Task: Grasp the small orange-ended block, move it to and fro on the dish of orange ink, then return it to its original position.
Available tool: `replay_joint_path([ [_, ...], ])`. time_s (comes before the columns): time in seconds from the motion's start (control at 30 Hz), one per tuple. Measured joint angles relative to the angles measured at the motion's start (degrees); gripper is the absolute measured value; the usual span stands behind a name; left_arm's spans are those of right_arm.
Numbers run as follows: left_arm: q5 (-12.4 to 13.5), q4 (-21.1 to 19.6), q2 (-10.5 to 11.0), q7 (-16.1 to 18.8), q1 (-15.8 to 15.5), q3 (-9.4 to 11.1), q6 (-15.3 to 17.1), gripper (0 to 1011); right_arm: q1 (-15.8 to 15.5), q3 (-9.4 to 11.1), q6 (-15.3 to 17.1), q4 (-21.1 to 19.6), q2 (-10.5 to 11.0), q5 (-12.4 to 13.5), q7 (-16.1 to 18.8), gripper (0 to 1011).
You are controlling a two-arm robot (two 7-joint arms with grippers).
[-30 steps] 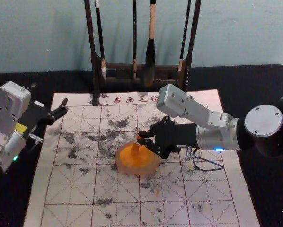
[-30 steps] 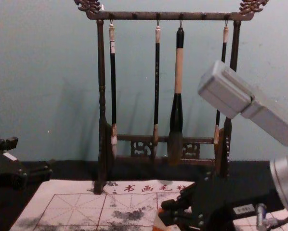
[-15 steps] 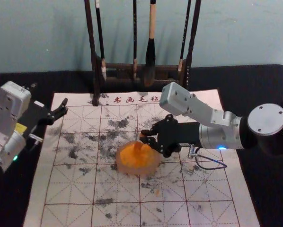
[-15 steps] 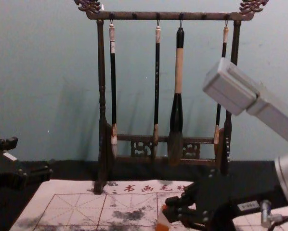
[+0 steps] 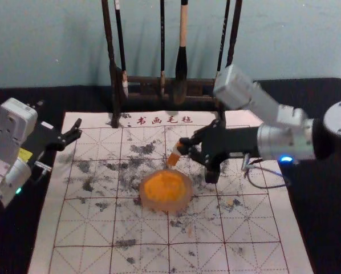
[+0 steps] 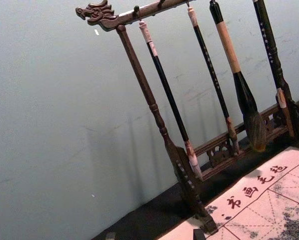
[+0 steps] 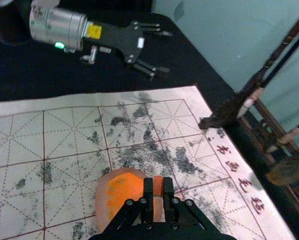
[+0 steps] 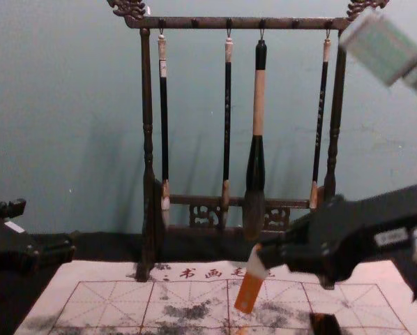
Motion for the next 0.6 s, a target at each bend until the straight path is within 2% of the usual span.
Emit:
replay_joint_path([
  [0.17,0.0,0.0,0.0,0.0,0.0,0.0,0.0,1001,-0.14,2.04,3.49,-1.38,1.38,3.33,-0.31,109],
  [0.3,0.0,0.0,0.0,0.0,0.0,0.0,0.0,1001,-1.21,4.27,7.32,-2.82,2.5,6.22,-2.32,109],
  [0.43,0.0,0.0,0.0,0.0,0.0,0.0,0.0,1001,-3.03,6.68,10.93,-4.35,3.84,8.63,-5.77,109],
  [0.6,0.0,0.0,0.0,0.0,0.0,0.0,0.0,1001,-5.23,8.53,13.89,-5.46,5.31,10.21,-9.71,109],
])
